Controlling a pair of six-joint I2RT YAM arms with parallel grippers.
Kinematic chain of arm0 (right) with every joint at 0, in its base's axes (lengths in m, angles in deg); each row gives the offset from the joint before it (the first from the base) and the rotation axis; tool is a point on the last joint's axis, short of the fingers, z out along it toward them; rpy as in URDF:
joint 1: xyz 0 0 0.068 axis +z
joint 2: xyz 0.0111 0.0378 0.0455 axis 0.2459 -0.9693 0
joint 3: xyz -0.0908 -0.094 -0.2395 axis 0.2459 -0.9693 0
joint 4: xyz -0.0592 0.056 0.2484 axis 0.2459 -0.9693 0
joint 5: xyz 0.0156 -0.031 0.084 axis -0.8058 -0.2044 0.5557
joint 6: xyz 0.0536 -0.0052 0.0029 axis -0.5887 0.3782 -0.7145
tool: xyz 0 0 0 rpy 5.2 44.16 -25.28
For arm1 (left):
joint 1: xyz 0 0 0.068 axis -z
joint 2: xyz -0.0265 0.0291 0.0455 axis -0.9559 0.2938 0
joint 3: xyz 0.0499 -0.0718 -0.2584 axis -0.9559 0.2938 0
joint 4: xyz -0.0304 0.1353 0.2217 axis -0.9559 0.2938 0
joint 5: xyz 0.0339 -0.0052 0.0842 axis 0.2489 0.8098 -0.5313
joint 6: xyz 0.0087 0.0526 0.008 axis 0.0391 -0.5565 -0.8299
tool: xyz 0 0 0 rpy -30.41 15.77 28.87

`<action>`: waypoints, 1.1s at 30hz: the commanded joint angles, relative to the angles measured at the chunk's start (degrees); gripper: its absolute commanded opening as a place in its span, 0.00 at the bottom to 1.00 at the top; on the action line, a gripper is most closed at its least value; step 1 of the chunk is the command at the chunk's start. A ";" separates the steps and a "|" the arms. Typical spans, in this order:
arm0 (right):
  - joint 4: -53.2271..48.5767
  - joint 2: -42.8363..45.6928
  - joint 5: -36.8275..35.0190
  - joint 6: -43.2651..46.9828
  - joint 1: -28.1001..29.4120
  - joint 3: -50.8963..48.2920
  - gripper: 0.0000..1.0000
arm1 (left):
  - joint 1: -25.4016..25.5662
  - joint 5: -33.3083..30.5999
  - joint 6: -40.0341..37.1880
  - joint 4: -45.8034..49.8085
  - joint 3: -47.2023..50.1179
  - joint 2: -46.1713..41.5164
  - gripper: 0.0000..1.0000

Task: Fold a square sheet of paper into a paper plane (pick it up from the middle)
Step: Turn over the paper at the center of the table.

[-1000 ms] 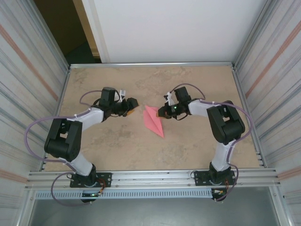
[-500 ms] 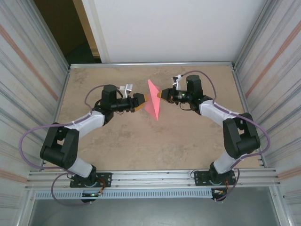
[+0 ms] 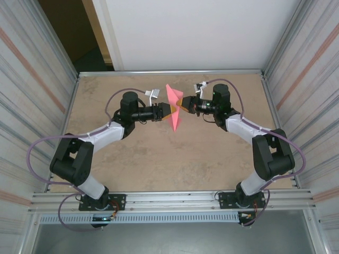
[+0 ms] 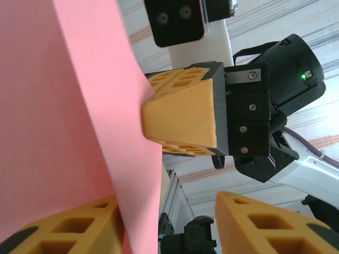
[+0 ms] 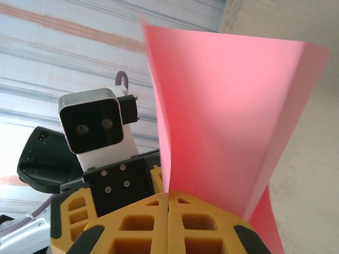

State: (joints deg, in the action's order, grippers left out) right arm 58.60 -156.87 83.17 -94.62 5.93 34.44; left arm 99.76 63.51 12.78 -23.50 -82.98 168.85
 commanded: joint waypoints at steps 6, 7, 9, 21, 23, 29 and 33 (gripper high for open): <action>2.78 2.41 1.49 -2.45 -0.74 -1.21 0.03 | 0.23 1.05 -0.17 -3.95 -0.31 -0.11 0.31; 2.80 2.46 1.52 -2.47 -0.86 -1.21 0.04 | 0.14 0.94 -0.19 -3.86 -0.31 -0.03 0.28; 2.66 2.60 1.78 -2.46 -0.92 -1.17 0.08 | 0.13 0.30 -0.47 -2.42 -0.59 -0.12 0.21; -28.70 11.66 -7.95 18.14 -7.48 0.28 0.56 | -1.32 -7.73 -15.71 22.67 -4.20 -3.15 0.09; -33.02 13.78 -11.10 21.26 -8.66 0.20 0.62 | -1.04 -13.61 -23.07 33.73 -6.99 -3.96 0.09; -40.41 19.07 -20.00 25.72 -10.36 -1.16 0.67 | 4.06 -45.37 -39.63 61.33 -17.42 -3.04 0.09; -41.84 20.89 -24.15 26.20 -10.65 -2.40 0.67 | 8.66 -65.57 -43.83 72.26 -24.54 2.28 0.09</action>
State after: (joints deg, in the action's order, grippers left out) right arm 21.12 -137.68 64.47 -71.72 -4.28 33.10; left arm 106.19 18.68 -22.87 34.56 -103.52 168.48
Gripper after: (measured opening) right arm 0.666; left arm 0.089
